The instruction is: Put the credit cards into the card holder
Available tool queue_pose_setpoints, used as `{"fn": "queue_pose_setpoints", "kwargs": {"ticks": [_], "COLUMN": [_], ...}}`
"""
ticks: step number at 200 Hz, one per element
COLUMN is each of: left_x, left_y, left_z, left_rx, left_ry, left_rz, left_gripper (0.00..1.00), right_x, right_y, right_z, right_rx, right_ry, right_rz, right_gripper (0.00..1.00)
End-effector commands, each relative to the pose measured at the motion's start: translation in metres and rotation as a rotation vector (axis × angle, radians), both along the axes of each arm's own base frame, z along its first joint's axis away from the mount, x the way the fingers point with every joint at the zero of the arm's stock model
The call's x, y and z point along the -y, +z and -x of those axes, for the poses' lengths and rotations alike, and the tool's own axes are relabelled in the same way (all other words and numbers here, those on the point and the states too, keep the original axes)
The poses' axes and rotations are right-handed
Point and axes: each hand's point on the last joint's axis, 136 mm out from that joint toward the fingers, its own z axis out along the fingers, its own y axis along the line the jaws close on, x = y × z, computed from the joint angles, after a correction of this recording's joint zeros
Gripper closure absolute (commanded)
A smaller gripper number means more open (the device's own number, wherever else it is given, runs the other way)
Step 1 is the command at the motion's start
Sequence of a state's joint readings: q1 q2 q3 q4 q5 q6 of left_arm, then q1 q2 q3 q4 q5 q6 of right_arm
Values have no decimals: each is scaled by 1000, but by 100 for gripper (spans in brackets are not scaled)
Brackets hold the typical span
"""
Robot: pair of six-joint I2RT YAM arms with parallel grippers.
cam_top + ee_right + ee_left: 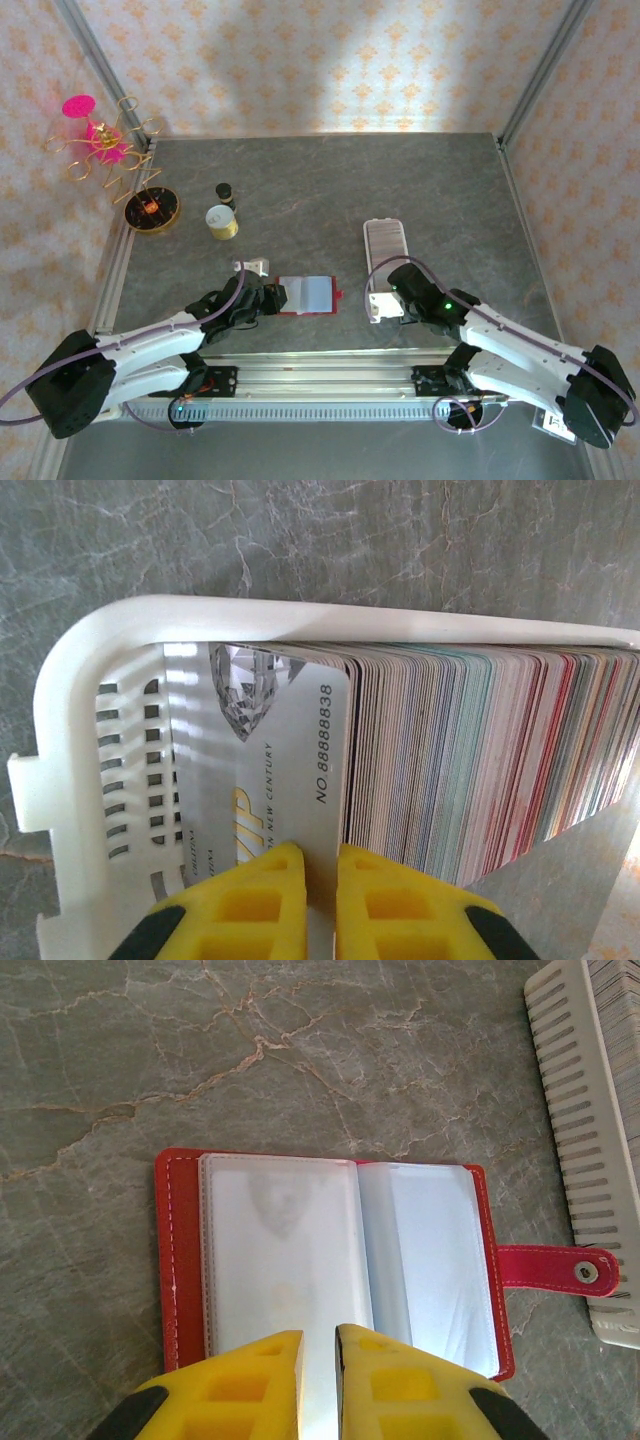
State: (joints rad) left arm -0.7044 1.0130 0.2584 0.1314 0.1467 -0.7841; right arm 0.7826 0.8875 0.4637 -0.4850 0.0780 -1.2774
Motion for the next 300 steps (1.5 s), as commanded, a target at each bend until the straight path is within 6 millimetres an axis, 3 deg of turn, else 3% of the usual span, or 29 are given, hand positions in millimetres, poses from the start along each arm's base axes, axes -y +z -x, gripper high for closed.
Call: {"fn": "queue_pose_setpoints", "kwargs": {"ticks": [1, 40, 94, 183, 206, 258, 281, 300], "left_x": [-7, -9, -7, -11, -12, -19, -26, -27], "left_y": [-5, -2, 7, 19, 23, 42, 46, 54], "left_z": [4, 5, 3, -2, -3, -6, -6, -8], "left_rx": [-21, -17, 0, 16, 13, 33, 47, 62], "left_ry": [15, 21, 21, 35, 40, 72, 94, 107], "left_rz": [-11, -13, 0, -35, -44, -68, -86, -73], "left_gripper": [83, 83, 83, 80, 79, 70, 63, 57], "right_x": [-5, -7, -13, -32, -44, -86, -96, -99], "right_y": [24, 32, 43, 96, 123, 214, 235, 235], "right_z": [-13, -8, 5, 28, 22, -4, -19, -32], "right_rx": [65, 33, -56, -185, -134, -106, -167, -232], "right_ry": [-31, -36, -50, -99, -107, -231, -354, -495], "right_rz": [-46, -63, -125, -354, -495, -1043, -1229, -1332], "right_gripper": [93, 100, 100, 100, 100, 100, 100, 100]}}
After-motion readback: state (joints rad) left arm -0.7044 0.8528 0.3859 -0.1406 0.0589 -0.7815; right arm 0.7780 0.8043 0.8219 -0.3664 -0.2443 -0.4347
